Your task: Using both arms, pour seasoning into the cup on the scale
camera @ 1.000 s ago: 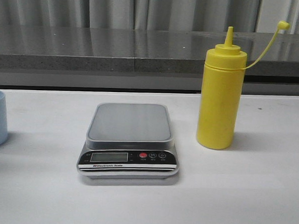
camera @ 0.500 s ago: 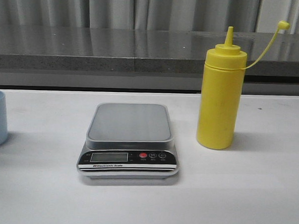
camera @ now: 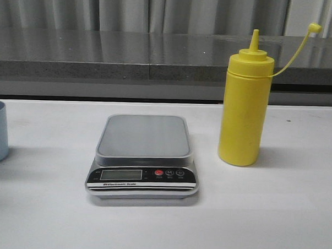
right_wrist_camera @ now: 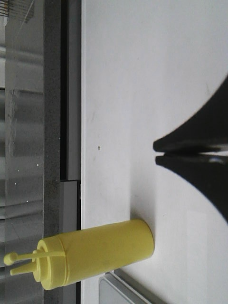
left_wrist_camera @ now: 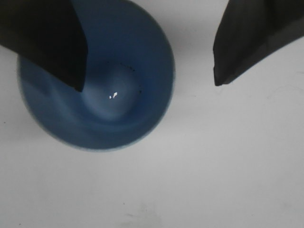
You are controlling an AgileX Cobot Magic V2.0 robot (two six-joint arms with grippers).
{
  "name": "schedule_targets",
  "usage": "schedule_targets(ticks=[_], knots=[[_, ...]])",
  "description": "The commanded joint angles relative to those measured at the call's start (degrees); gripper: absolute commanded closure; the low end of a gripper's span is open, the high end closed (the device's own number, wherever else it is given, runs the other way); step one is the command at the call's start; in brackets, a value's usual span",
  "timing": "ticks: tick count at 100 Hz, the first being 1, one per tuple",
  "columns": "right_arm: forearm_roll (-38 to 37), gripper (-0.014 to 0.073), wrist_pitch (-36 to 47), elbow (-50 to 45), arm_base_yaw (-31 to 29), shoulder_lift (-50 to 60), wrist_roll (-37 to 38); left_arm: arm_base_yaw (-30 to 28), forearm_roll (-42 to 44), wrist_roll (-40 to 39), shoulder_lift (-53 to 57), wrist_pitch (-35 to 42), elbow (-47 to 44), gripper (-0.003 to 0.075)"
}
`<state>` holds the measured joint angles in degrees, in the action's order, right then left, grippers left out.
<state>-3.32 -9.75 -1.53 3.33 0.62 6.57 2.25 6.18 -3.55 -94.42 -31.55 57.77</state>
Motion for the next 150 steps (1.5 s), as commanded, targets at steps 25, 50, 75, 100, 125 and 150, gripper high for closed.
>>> schedule_targets(ticks=[25, 50, 75, 100, 125, 150], knots=[[0.0, 0.0662, 4.8, 1.2, -0.5, 1.1, -0.4, -0.1, 0.3, -0.7, -0.5, 2.6, 1.8, 0.0272], [0.0, 0.0662, 4.8, 1.2, -0.5, 1.1, -0.4, -0.1, 0.3, -0.7, -0.5, 2.6, 2.6, 0.0675], [0.0, 0.0662, 4.8, 1.2, -0.5, 1.1, -0.4, -0.1, 0.3, -0.7, -0.4, -1.4, 7.2, 0.0740], [0.0, 0.0662, 4.8, 1.2, -0.5, 1.1, -0.4, 1.7, -3.0, -0.6, -0.3, -12.8, 16.9, 0.0740], [0.0, 0.0662, 4.8, 1.2, -0.5, 1.1, -0.4, 5.9, -11.4, -0.4, -0.3, -19.4, 26.6, 0.0740], [0.0, 0.0662, 4.8, 1.2, -0.5, 1.1, -0.4, 13.6, -11.7, -0.4, -1.1, -19.5, 30.7, 0.0740]])
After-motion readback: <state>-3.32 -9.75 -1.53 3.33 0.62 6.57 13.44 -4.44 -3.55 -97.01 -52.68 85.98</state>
